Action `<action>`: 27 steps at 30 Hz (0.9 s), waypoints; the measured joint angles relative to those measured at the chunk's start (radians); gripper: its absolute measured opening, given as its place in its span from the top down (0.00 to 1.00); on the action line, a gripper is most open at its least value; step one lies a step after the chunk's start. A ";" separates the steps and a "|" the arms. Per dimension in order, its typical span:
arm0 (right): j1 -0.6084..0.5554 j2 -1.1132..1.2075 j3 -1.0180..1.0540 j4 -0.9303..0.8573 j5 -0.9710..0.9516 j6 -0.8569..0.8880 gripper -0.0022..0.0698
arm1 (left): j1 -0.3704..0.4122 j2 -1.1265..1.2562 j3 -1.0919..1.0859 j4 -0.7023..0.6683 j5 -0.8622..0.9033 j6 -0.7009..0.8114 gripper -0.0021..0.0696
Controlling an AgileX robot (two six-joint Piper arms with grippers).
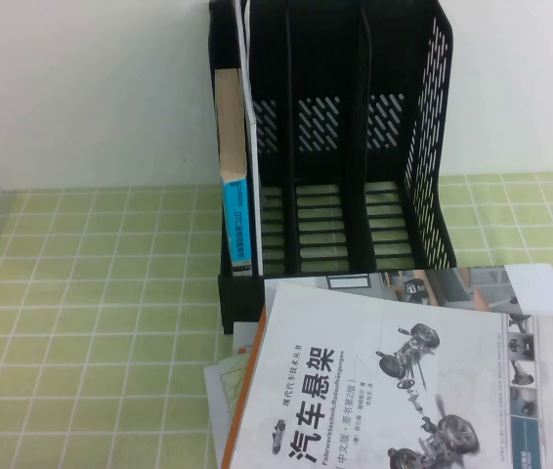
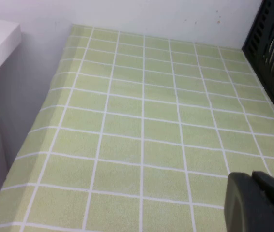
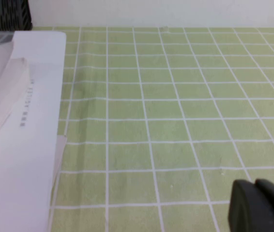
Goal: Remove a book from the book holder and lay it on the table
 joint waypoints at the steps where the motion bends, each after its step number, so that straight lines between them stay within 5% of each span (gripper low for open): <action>1: 0.000 0.000 0.000 0.000 0.000 0.000 0.97 | 0.000 0.000 0.000 0.000 0.000 0.000 0.97; 27: 0.000 0.000 0.000 0.001 0.000 0.000 0.97 | 0.000 0.000 0.000 -0.004 0.000 0.053 0.97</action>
